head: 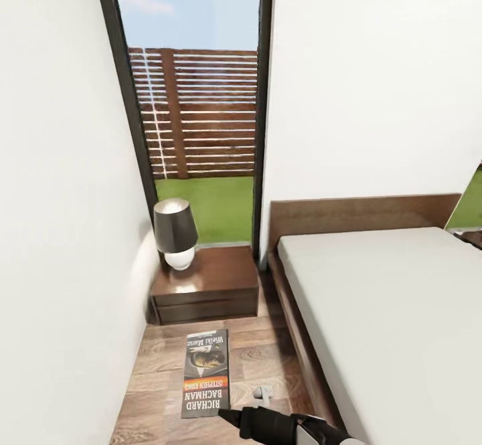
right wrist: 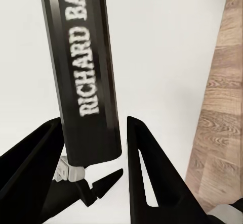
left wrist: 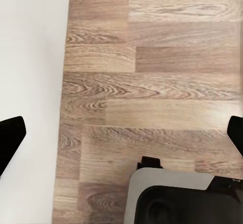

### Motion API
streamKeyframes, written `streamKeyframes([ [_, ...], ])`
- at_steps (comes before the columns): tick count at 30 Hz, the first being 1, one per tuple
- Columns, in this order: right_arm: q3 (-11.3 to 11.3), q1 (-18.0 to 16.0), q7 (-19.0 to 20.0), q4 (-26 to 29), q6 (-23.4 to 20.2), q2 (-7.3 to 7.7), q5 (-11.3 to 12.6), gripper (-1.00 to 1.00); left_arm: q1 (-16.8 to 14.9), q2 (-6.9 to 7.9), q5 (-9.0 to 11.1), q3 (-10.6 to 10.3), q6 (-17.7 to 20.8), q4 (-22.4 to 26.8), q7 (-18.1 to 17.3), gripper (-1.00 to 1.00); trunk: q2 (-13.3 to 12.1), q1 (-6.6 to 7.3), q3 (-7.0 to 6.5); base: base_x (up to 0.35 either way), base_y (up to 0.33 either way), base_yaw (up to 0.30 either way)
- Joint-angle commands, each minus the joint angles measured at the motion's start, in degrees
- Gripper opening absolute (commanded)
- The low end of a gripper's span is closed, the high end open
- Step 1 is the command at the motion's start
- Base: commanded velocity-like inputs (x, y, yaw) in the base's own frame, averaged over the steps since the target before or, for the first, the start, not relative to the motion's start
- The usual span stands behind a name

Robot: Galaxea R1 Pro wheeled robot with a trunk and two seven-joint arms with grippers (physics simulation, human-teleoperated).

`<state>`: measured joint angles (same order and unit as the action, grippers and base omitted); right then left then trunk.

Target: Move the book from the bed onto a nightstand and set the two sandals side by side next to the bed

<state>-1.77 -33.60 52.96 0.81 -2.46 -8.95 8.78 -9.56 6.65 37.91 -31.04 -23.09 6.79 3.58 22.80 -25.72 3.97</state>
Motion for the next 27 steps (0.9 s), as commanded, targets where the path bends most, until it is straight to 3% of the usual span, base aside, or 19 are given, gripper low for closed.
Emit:
streamKeyframes([
  [1, -0.3, -0.1, 0.1, 0.0, -0.3, -0.01, 0.3, -1.0, 0.0, 0.03, 0.1, -0.5, -0.1, 0.1, 0.4, 1.0, 0.1, -0.07, 0.12, 0.338, 0.0, -0.112],
  [27, -0.3, -0.1, 0.1, 0.0, -0.3, -0.01, 0.3, -1.0, 0.0, 0.03, 0.2, -0.4, -0.1, 0.1, 0.4, 1.0, 0.1, -0.07, 0.12, 0.307, 0.039, -0.021],
])
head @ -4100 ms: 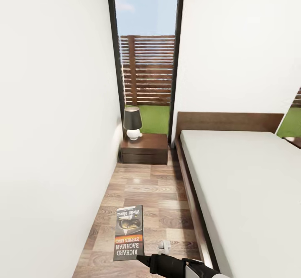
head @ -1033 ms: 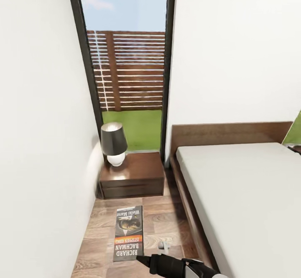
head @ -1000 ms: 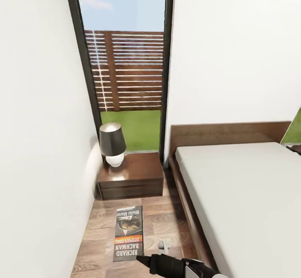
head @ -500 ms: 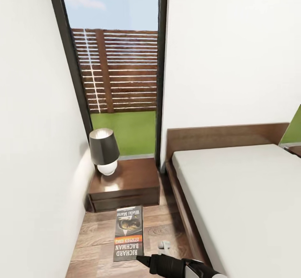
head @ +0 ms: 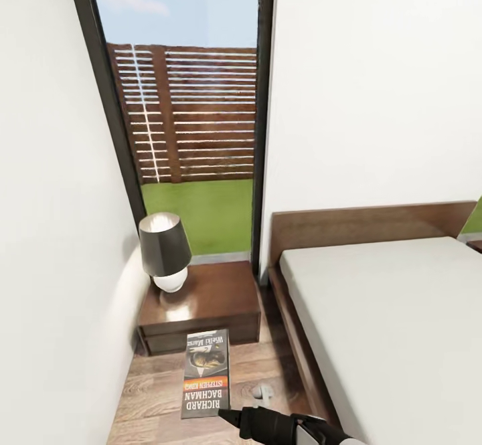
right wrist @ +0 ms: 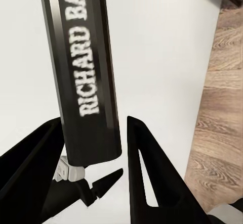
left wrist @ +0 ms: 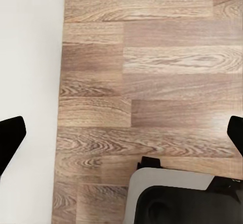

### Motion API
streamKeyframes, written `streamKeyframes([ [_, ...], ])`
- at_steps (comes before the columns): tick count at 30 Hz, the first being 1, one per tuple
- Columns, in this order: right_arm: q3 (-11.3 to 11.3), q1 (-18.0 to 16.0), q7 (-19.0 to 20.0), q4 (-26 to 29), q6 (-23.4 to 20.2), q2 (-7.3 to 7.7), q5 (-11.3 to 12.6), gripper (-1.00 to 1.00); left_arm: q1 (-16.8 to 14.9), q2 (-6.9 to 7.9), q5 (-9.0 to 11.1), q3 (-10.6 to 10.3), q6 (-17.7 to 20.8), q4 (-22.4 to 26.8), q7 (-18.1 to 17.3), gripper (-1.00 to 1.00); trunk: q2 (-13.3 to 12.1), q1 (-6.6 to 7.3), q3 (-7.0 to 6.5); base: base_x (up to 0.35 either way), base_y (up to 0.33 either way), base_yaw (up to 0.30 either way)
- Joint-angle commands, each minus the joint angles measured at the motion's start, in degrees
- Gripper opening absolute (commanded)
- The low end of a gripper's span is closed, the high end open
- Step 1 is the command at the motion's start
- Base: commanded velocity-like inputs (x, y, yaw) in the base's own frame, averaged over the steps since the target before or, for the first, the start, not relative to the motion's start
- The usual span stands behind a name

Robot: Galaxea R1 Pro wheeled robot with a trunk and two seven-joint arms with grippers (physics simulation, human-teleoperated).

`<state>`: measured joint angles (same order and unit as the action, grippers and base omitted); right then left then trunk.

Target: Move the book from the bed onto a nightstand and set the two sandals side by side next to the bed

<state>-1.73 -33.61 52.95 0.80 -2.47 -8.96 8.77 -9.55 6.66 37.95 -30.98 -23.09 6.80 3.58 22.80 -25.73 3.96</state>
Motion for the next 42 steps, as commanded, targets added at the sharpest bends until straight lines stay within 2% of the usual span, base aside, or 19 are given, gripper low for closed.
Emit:
streamKeyframes([
  [1, -0.4, -0.1, 0.1, 0.0, -0.2, -0.01, 0.3, -1.0, 0.0, 0.02, 0.1, -0.5, -0.1, 0.1, 0.4, 1.0, 0.1, -0.06, 0.12, 0.223, 0.025, -0.001],
  [42, -0.4, -0.1, 0.1, 0.0, -0.2, -0.01, 0.3, -1.0, 0.0, 0.02, 0.1, -0.5, -0.1, 0.1, 0.4, 1.0, 0.1, -0.06, 0.12, 0.235, 0.012, 0.019],
])
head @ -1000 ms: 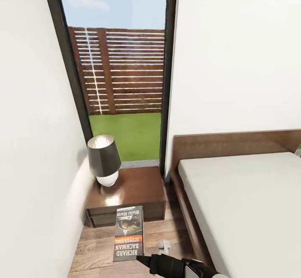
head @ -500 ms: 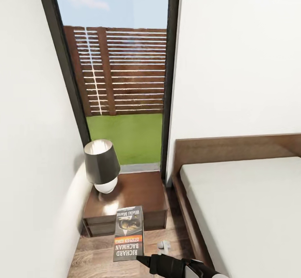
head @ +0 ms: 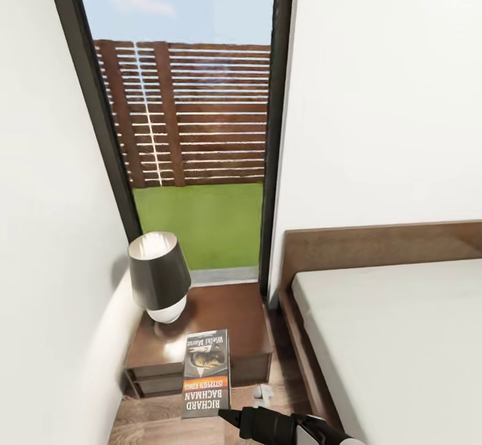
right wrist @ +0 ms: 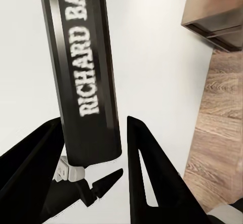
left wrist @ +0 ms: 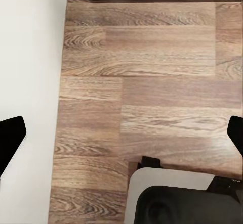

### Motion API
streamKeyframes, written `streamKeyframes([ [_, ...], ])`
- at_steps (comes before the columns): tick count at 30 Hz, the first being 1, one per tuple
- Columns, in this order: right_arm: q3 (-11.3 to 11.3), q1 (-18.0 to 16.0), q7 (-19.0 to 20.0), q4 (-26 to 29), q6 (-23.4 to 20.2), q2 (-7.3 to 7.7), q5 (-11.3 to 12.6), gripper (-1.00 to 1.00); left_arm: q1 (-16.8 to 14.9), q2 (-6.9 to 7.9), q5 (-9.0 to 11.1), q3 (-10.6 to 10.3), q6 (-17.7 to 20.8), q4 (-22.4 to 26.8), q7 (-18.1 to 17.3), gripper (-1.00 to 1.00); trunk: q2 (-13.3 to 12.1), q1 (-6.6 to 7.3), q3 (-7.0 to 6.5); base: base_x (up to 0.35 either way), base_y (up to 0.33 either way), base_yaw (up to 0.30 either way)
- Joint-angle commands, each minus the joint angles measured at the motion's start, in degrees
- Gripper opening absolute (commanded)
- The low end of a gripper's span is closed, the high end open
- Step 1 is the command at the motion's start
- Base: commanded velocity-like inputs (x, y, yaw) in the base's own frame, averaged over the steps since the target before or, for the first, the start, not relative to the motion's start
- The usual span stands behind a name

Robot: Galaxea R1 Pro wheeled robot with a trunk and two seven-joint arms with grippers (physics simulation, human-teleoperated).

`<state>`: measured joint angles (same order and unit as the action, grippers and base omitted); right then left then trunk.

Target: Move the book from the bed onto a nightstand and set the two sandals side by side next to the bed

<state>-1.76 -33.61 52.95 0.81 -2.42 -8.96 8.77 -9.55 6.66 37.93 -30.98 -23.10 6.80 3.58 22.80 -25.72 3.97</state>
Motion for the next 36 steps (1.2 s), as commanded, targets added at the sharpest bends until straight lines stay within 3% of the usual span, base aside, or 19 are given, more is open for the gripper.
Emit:
streamKeyframes([
  [1, -0.4, -0.1, 0.1, 0.0, -0.3, -0.01, 0.3, -1.0, 0.0, 0.02, 0.1, -0.5, -0.1, 0.1, 0.4, 1.0, 0.1, -0.06, 0.12, 0.251, 0.088, 0.0],
  [18, -0.3, -0.1, 0.1, 0.0, -0.2, -0.01, 0.3, -1.0, 0.0, 0.02, 0.1, -0.5, -0.1, 0.1, 0.4, 1.0, 0.1, -0.06, 0.12, 0.232, 0.114, 0.0],
  [36, -0.3, -0.1, 0.1, 0.0, -0.2, -0.01, 0.3, -1.0, 0.0, 0.02, 0.2, -0.5, -0.1, 0.1, 0.4, 1.0, 0.1, -0.06, 0.12, 0.07, 0.019, 0.0],
])
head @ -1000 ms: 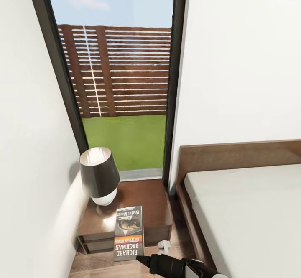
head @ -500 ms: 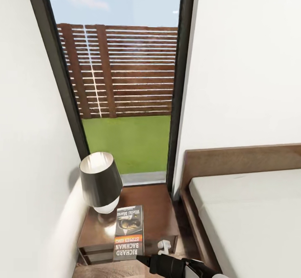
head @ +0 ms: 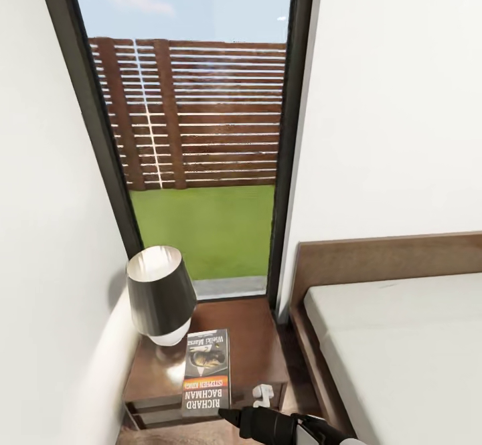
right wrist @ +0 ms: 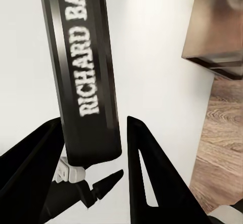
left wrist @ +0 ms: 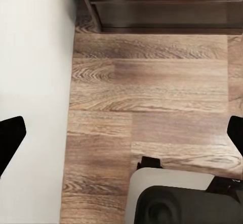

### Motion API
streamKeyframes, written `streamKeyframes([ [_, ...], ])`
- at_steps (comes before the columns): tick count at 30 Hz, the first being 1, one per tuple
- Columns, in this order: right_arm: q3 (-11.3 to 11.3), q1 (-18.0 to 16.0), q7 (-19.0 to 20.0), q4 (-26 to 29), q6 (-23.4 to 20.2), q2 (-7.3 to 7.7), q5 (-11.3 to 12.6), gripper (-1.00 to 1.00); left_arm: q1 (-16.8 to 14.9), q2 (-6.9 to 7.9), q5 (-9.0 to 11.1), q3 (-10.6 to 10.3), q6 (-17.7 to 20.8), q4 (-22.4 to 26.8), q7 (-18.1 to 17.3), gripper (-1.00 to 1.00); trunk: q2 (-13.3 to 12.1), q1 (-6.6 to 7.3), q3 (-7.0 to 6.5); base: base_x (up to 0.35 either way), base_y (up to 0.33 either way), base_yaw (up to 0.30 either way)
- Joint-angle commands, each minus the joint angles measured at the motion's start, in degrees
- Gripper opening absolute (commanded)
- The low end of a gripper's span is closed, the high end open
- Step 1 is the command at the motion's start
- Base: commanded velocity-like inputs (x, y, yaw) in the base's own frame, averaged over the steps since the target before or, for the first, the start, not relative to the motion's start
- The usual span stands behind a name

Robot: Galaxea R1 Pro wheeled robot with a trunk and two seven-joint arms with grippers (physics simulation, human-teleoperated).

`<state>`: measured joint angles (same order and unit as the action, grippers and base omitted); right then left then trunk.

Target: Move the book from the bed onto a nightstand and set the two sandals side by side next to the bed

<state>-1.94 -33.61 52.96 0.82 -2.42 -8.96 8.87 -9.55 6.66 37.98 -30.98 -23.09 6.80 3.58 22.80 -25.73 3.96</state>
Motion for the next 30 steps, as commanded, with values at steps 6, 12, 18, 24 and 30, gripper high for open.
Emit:
streamKeyframes([
  [6, -0.1, -0.1, 0.1, 0.0, -0.2, 0.0, 0.2, -1.0, 0.0, 0.02, 0.1, -0.5, -0.1, 0.1, 0.4, 1.0, 0.1, -0.05, 0.13, 0.248, 0.001, 0.0],
  [12, -0.2, -0.1, 0.1, 0.0, -0.2, 0.0, 0.2, -1.0, 0.0, 0.02, 0.1, -0.5, -0.1, 0.1, 0.4, 1.0, 0.1, -0.05, 0.13, 0.301, 0.0, 0.009],
  [18, -0.2, -0.1, 0.1, 0.0, -0.2, 0.0, 0.2, -1.0, 0.0, 0.02, 0.1, -0.5, -0.1, 0.1, 0.4, 1.0, 0.1, -0.05, 0.13, 0.214, 0.0, 0.029],
  [24, -0.2, -0.1, 0.1, 0.0, -0.2, 0.0, 0.2, -1.0, 0.0, 0.02, 0.1, -0.5, -0.1, 0.1, 0.4, 1.0, 0.1, -0.05, 0.13, 0.086, 0.0, 0.008],
  [30, -0.1, -0.1, 0.1, 0.0, -0.2, 0.0, 0.2, -1.0, 0.0, 0.02, 0.1, -0.5, -0.1, 0.1, 0.4, 1.0, 0.1, -0.05, 0.13, 0.027, 0.0, 0.002],
])
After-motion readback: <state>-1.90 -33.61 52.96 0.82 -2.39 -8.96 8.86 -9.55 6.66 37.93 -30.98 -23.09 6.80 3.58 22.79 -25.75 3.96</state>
